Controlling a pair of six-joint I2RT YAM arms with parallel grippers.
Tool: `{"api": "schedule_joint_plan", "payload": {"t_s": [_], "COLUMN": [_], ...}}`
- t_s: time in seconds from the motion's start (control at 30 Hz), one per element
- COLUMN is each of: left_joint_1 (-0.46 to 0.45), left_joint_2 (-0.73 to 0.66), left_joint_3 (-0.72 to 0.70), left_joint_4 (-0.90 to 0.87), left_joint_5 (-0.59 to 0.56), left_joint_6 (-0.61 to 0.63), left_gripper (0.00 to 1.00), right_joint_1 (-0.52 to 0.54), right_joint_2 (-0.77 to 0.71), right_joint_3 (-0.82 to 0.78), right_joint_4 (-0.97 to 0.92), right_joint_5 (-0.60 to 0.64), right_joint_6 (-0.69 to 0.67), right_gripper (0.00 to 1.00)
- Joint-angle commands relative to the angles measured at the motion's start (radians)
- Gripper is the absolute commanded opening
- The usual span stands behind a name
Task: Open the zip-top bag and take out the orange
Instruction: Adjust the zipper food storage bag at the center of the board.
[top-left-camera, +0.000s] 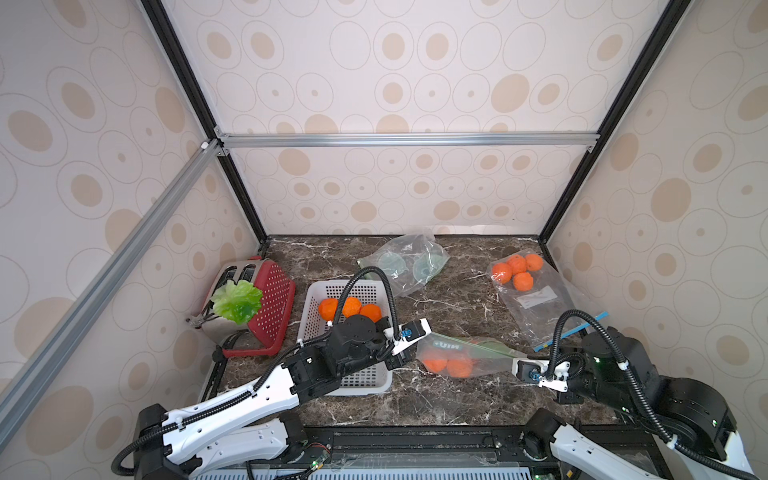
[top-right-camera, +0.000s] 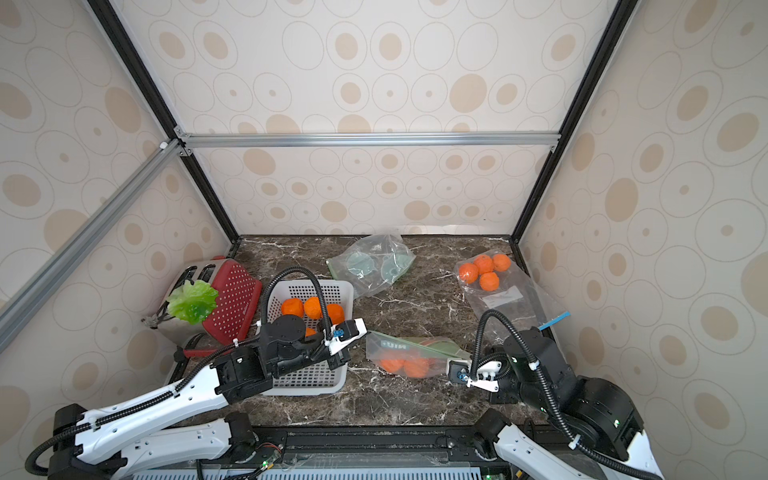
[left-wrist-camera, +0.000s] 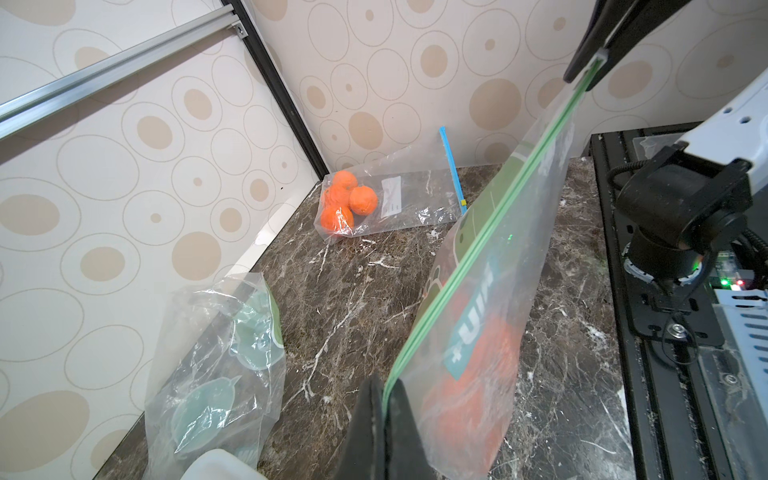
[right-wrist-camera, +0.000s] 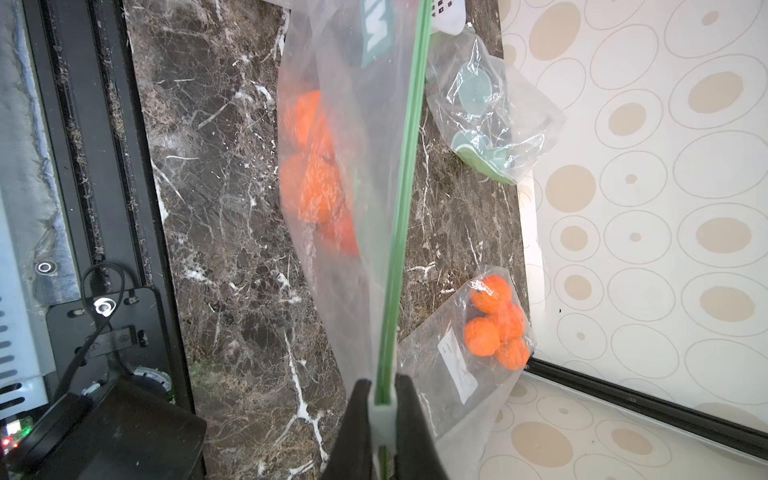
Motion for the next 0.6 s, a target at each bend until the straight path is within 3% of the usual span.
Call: {"api": "schedule_joint_plan", "payload": {"t_s": [0.0, 0.23, 0.37, 0.43, 0.47, 0.57], "left_joint_1": [0.023, 0.023, 0.023, 0.022, 0.023, 0.023], "left_joint_2": [-0.035, -0.036, -0.001, 0.028, 0.044, 0.065], "left_joint_3": [0.001, -0.002, 0.006, 0.024, 0.034, 0.066], "left_joint_4": [-0.035, -0.037, -0.021, -0.019, -0.02, -0.03], "left_joint_5": [-0.118, -0.122, -0.106, -0.121, -0.135, -0.219], "left_joint_6": [0.013, 0.013, 0.0, -0.012, -0.017, -0.037], "left_gripper": [0.0, 0.0, 0.04, 0.4, 0.52, 0.72], "right_joint_1": [-0.009, -0.008, -0.008, -0.009, -0.009, -0.009], "right_joint_2": [-0.016, -0.014, -0.007, 0.001, 0.012, 0.081], "right_joint_3": [0.019, 0.017, -0.03, -0.061, -0.075, -0.087], "right_joint_4": [-0.152, -0.136, -0.007, 0.128, 0.197, 0.354], "right_joint_5": [0.085, 0.094, 0.095, 0.136, 0.16, 0.209], "right_joint_6": [-0.008, -0.016, 0.031, 0.064, 0.077, 0.102], "right_gripper": [0.0, 0.0, 0.0, 0.0, 0.0, 0.0]}}
